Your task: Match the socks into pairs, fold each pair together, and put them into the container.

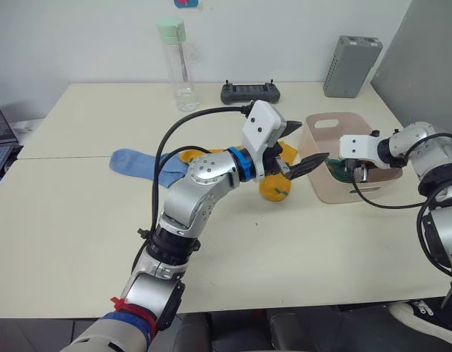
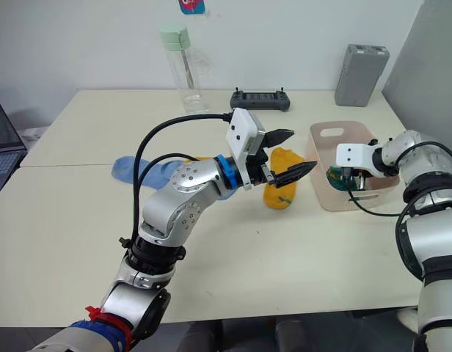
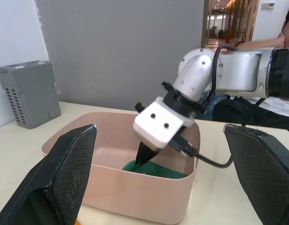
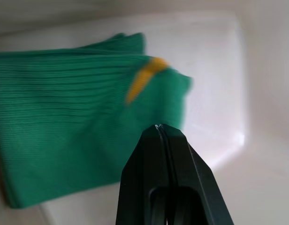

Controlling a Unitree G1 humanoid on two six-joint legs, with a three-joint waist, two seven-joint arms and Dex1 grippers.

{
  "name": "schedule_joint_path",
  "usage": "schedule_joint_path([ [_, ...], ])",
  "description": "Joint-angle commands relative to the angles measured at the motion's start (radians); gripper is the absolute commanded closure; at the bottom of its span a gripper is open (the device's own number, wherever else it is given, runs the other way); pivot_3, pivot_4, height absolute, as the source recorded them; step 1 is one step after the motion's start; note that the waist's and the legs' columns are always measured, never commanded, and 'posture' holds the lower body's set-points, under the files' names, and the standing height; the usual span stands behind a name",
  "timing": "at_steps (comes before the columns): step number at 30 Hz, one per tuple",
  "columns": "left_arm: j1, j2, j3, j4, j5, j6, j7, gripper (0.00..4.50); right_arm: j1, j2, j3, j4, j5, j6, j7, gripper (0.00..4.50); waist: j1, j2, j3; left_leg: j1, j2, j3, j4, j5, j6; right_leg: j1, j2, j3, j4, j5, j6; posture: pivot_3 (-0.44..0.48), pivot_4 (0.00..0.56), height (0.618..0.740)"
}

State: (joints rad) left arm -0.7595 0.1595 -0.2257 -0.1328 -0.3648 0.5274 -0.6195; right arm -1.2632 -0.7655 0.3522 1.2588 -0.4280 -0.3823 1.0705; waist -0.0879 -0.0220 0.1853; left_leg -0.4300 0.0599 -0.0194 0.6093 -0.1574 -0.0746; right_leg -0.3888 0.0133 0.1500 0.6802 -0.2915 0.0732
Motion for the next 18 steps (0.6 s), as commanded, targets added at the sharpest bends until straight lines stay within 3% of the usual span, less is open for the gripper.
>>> schedule_joint_path([
  [1,0.007,0.027,0.043,-0.054,-0.008,0.0,-0.002,0.0,-0.09,-0.041,-0.097,-0.072,0.09,0.026,0.03,4.47,-0.003,0.001,0.001,0.0,0.0,0.0,0.0,0.0,0.0,0.0,0.0,0.0,0.0,0.0,0.0,0.0,0.15,0.74],
  [4,0.026,0.069,0.081,-0.072,-0.017,0.006,-0.008,0.0,-0.104,-0.014,-0.192,-0.139,0.193,0.08,0.013,4.47,-0.006,0.001,0.001,0.0,0.001,-0.001,-0.001,0.0,0.0,0.0,0.001,-0.001,0.0,0.0,0.0,0.0,0.15,0.74],
  [7,0.055,0.117,0.126,-0.081,-0.022,0.001,-0.009,0.0,-0.055,0.042,-0.292,-0.286,0.319,0.18,-0.005,3.94,-0.01,0.001,0.001,0.0,0.001,-0.001,0.0,0.0,0.0,0.0,0.001,-0.001,0.0,0.0,0.0,0.0,0.15,0.74],
  [10,0.109,0.182,0.182,-0.089,-0.006,-0.024,-0.004,0.0,0.113,0.149,-0.401,-0.664,0.495,0.424,-0.073,2.97,-0.011,0.001,0.001,0.0,0.001,-0.002,0.0,0.0,0.0,0.001,0.001,-0.002,0.001,0.0,0.0,0.0,0.15,0.74],
  [14,0.204,0.252,0.258,-0.12,-0.011,-0.033,0.006,0.0,0.377,0.274,-0.446,-1.165,0.613,0.729,-0.239,1.67,0.006,0.002,0.001,-0.002,0.001,-0.006,0.0,0.0,0.0,-0.001,0.001,-0.006,0.002,0.0,-0.001,0.0,0.15,0.74],
  [18,0.334,0.308,0.325,-0.152,0.003,-0.055,0.023,0.0,0.651,0.376,-0.416,-1.499,0.63,0.829,-0.378,0.32,0.022,0.002,0.001,-0.005,0.001,-0.008,-0.001,0.0,0.0,-0.001,0.001,-0.007,0.001,-0.001,-0.002,0.0,0.15,0.74],
])
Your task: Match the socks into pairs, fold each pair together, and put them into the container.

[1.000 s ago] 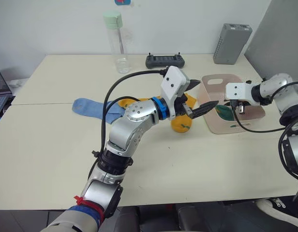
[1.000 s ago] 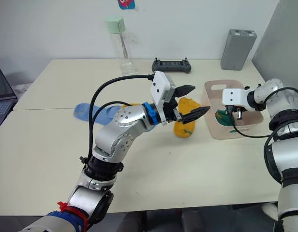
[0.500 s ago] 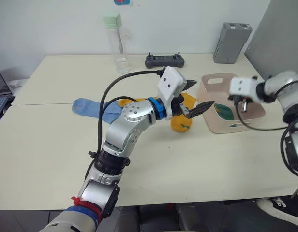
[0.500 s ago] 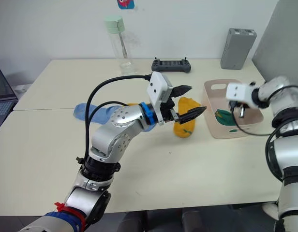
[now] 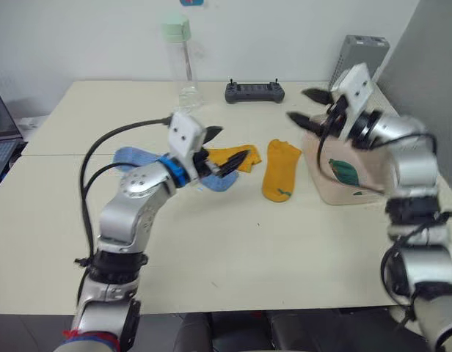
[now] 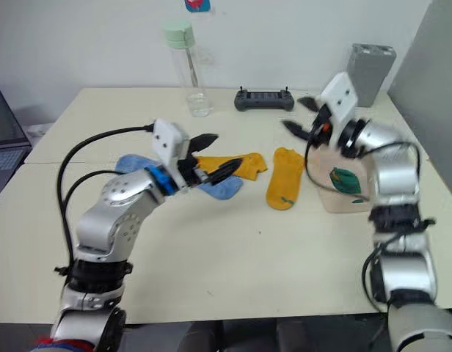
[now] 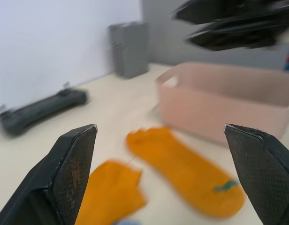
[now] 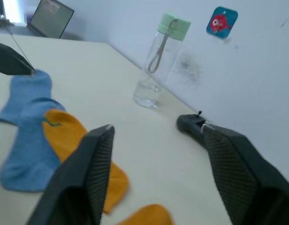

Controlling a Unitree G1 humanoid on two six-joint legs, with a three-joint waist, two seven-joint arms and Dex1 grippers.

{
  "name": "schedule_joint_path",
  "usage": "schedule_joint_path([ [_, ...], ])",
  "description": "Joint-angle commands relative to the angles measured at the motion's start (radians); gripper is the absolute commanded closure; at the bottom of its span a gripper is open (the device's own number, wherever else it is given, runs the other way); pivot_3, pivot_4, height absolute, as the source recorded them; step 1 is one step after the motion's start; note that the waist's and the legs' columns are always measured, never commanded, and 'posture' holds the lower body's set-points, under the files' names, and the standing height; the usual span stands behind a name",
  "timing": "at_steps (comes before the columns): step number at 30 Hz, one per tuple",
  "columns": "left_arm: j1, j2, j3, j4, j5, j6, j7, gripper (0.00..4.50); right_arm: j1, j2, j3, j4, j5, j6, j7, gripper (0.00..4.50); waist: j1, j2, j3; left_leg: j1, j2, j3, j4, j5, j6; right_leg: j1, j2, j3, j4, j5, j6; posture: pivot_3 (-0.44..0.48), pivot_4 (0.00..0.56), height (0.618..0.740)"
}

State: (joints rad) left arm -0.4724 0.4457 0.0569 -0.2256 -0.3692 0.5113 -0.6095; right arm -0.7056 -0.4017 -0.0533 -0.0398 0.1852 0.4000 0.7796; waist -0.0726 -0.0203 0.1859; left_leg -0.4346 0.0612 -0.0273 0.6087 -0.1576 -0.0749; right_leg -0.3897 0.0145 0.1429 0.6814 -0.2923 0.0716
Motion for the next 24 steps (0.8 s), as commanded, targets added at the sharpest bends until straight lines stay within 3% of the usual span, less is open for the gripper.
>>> schedule_joint_path([
  [1,0.082,0.024,0.061,-0.069,0.008,-0.045,0.024,0.0,0.163,0.035,0.0,-0.259,0.019,0.06,-0.114,0.01,0.012,0.0,0.0,0.0,-0.001,0.0,0.0,0.0,0.0,0.0,0.0,0.0,-0.001,0.0,0.0,0.0,0.15,0.74],
  [6,0.334,0.017,0.141,-0.128,0.041,-0.146,0.07,0.0,0.5,0.072,0.056,-0.435,-0.023,0.038,-0.205,0.01,0.015,-0.002,-0.001,0.001,0.001,0.002,0.0,0.0,0.0,0.0,0.0,0.001,-0.001,-0.003,-0.001,0.0,0.15,0.74],
  [13,0.642,-0.054,0.181,-0.152,0.096,-0.296,0.134,0.0,0.764,0.087,0.057,-0.483,-0.05,-0.034,-0.293,0.01,0.012,-0.009,-0.006,0.005,0.002,0.005,0.001,0.0,0.0,0.001,-0.001,0.005,-0.001,-0.007,-0.003,0.0,0.15,0.74],
  [18,0.723,-0.083,0.198,-0.147,0.1,-0.332,0.165,0.0,0.813,0.075,0.086,-0.468,-0.057,0.001,-0.314,0.01,0.009,-0.012,-0.007,0.005,0.002,0.007,0.001,0.0,-0.001,-0.005,-0.002,0.007,-0.003,-0.007,-0.005,0.0,0.15,0.74],
  [24,0.657,-0.055,0.175,-0.174,0.067,-0.281,0.147,0.0,0.692,0.029,0.133,-0.422,-0.081,0.037,-0.291,0.01,0.004,-0.014,-0.007,0.005,0.002,0.011,0.001,-0.004,-0.007,-0.006,-0.004,0.009,-0.007,-0.007,-0.006,0.0,0.15,0.74],
])
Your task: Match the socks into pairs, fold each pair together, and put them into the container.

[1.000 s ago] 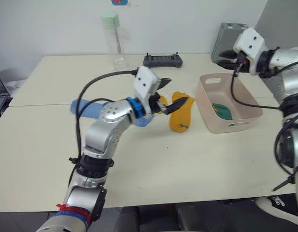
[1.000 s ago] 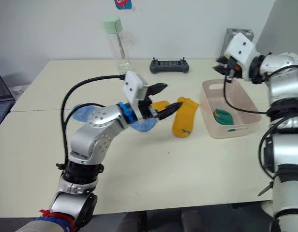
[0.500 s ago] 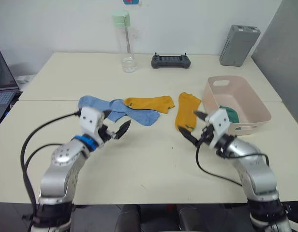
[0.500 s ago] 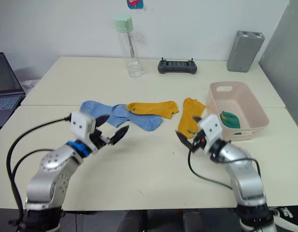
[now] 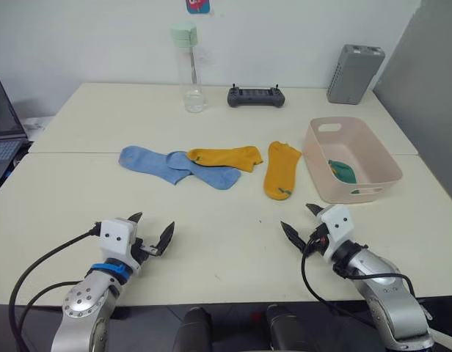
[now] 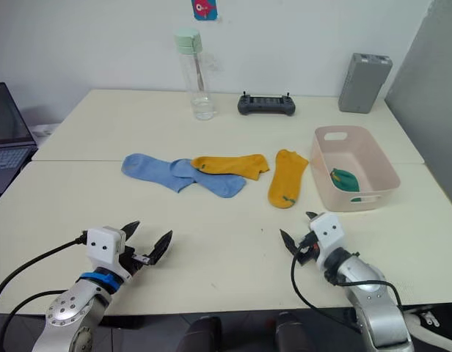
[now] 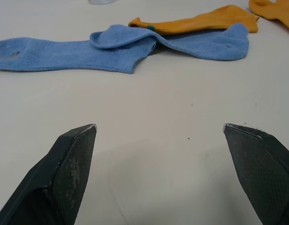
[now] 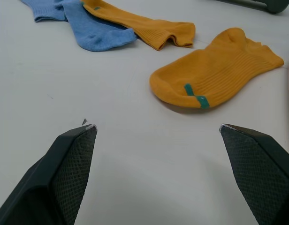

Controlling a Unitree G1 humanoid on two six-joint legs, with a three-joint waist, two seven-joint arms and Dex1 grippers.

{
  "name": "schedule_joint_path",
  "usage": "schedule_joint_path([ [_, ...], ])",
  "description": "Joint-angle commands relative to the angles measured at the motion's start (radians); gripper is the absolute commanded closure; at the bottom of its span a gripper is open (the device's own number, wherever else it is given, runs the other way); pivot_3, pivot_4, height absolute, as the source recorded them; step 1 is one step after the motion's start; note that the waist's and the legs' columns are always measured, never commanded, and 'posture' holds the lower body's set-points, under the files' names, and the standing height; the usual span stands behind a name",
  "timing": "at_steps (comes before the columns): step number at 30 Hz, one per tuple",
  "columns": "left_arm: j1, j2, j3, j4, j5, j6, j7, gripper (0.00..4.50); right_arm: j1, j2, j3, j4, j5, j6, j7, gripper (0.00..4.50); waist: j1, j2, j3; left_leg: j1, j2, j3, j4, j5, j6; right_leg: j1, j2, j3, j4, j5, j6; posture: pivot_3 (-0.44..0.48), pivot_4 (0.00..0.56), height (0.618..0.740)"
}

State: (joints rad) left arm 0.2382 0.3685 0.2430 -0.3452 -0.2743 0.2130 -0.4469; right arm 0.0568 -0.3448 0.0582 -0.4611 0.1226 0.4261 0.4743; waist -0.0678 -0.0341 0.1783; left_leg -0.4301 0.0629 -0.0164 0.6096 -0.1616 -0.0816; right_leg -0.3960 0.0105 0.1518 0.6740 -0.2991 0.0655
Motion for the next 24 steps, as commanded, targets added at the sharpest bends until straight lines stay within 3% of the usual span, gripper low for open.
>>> schedule_joint_path([
  [1,-0.081,0.04,-0.025,-0.064,-0.038,0.034,-0.039,0.0,-0.104,-0.052,0.048,0.019,-0.038,0.014,0.033,0.01,-0.002,-0.001,0.0,0.0,0.0,0.0,0.0,0.0,0.0,-0.001,0.0,0.0,-0.001,0.0,0.0,0.0,0.15,0.74],
  [8,-0.32,0.15,-0.163,-0.167,-0.181,0.223,-0.204,0.0,-0.349,-0.082,0.132,0.256,-0.084,0.013,0.086,0.01,-0.004,-0.004,-0.002,-0.001,0.0,0.002,0.0,0.004,0.006,0.001,0.0,0.0,0.002,0.002,0.002,0.0,0.15,0.74],
  [14,-0.446,0.209,-0.243,-0.179,-0.205,0.284,-0.275,0.0,-0.491,-0.064,0.148,0.452,-0.104,-0.004,0.096,0.01,-0.012,-0.004,-0.002,-0.002,0.001,-0.001,-0.005,0.003,0.008,0.003,0.004,-0.002,0.005,0.002,0.003,0.0,0.15,0.74],
  [18,-0.473,0.206,-0.248,-0.165,-0.216,0.295,-0.285,0.0,-0.512,-0.073,0.17,0.509,-0.117,-0.034,0.127,0.88,-0.014,-0.004,-0.002,-0.003,0.001,-0.004,-0.011,0.003,0.008,0.002,0.004,-0.006,0.005,0.001,0.0,0.0,0.15,0.74],
  [24,-0.476,0.199,-0.244,-0.162,-0.213,0.301,-0.288,0.0,-0.528,-0.06,0.175,0.514,-0.098,-0.035,0.168,3.06,-0.015,-0.004,-0.002,-0.003,0.001,-0.005,-0.011,0.003,0.008,0.002,0.004,-0.007,0.005,0.0,0.001,0.0,0.15,0.74],
])
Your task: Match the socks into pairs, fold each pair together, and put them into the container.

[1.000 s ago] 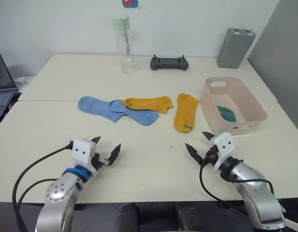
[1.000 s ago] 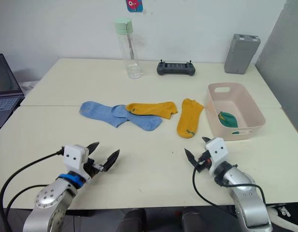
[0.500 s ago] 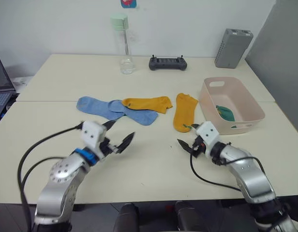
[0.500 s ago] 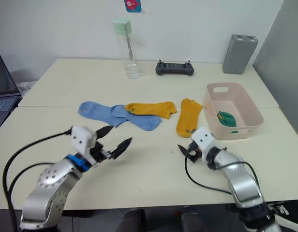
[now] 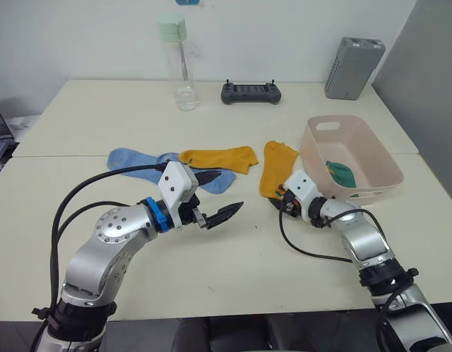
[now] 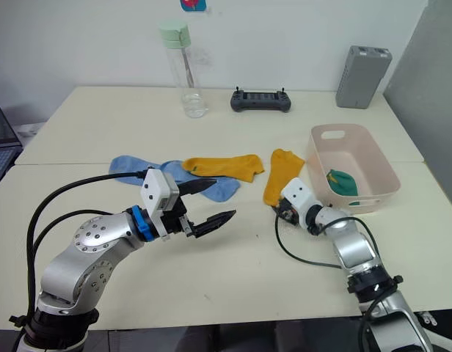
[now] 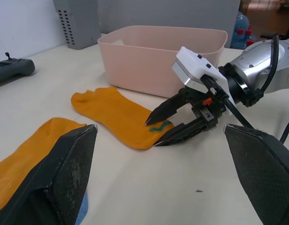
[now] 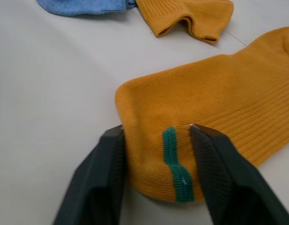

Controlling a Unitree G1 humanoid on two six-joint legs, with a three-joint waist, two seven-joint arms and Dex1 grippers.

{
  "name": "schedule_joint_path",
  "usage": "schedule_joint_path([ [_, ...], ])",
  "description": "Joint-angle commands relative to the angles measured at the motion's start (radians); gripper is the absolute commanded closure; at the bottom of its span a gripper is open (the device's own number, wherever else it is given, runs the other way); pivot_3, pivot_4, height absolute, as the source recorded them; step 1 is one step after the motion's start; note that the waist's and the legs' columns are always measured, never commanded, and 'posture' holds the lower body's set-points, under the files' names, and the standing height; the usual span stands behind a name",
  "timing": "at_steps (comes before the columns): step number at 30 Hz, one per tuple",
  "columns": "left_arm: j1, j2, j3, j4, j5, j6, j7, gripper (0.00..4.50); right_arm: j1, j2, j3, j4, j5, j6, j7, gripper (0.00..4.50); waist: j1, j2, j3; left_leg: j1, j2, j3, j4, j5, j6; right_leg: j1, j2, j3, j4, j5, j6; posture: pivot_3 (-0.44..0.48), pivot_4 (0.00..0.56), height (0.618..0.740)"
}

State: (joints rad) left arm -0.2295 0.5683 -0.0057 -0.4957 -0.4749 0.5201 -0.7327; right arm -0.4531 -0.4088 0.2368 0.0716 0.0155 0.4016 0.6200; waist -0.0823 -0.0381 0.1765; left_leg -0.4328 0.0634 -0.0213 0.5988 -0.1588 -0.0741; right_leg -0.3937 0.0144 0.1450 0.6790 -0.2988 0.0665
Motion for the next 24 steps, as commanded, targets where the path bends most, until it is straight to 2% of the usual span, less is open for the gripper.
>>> schedule_joint_path([
  [1,-0.009,-0.003,0.007,-0.008,-0.013,-0.006,0.001,0.0,-0.018,0.006,-0.002,-0.024,0.011,-0.009,0.028,3.38,0.0,0.0,0.0,0.0,0.0,0.0,0.001,0.0,0.0,0.0,0.0,0.0,0.0,-0.001,0.003,0.0,0.15,0.74],
  [4,-0.014,-0.01,0.018,-0.002,-0.018,-0.002,0.01,0.0,-0.013,0.007,0.002,-0.058,0.031,0.003,0.064,4.46,-0.001,0.0,0.0,0.0,0.0,-0.001,0.006,0.0,0.0,0.003,0.0,0.0,0.0,-0.001,0.006,0.0,0.15,0.74],
  [8,-0.002,0.019,0.017,0.005,-0.014,0.002,-0.018,0.0,-0.005,0.018,0.013,-0.142,0.124,0.088,0.17,4.46,-0.001,0.0,0.0,0.0,0.0,-0.001,0.01,0.0,0.0,0.004,0.0,0.001,0.0,-0.002,0.005,0.0,0.15,0.74],
  [10,-0.001,0.028,0.021,0.006,-0.024,0.01,-0.028,0.0,0.009,-0.01,0.053,-0.208,0.175,0.107,0.275,4.46,-0.001,0.0,0.0,0.0,0.0,-0.001,0.01,0.0,0.0,0.004,0.0,0.001,0.001,-0.002,0.005,0.0,0.15,0.74],
  [13,-0.012,0.053,0.038,0.032,-0.032,0.018,-0.052,0.0,0.032,-0.114,0.125,-0.352,0.271,0.173,0.476,4.46,0.003,0.001,0.001,0.0,0.0,-0.001,0.009,0.0,0.0,0.004,0.0,0.0,0.001,-0.001,0.006,0.0,0.15,0.74],
  [17,-0.028,0.09,0.025,0.088,-0.007,0.002,-0.086,0.0,0.05,-0.28,0.13,-0.448,0.359,0.29,0.608,4.46,0.006,0.001,0.001,0.0,0.0,-0.002,0.008,0.0,0.0,0.004,0.0,-0.001,0.0,-0.002,0.005,0.0,0.15,0.74],
  [21,-0.041,0.095,0.004,0.123,0.014,-0.02,-0.103,0.0,0.078,-0.351,0.121,-0.496,0.396,0.312,0.63,4.46,0.006,0.001,0.001,0.0,0.0,-0.002,0.009,0.0,0.0,0.004,0.0,-0.001,0.0,-0.005,0.0,0.0,0.15,0.74],
  [24,-0.049,0.08,-0.013,0.139,0.025,-0.032,-0.105,0.0,0.094,-0.282,0.101,-0.479,0.373,0.284,0.527,4.46,0.001,0.001,0.001,0.0,0.001,-0.002,0.009,0.0,0.0,0.004,0.0,-0.001,0.0,-0.005,0.0,0.0,0.15,0.74],
])
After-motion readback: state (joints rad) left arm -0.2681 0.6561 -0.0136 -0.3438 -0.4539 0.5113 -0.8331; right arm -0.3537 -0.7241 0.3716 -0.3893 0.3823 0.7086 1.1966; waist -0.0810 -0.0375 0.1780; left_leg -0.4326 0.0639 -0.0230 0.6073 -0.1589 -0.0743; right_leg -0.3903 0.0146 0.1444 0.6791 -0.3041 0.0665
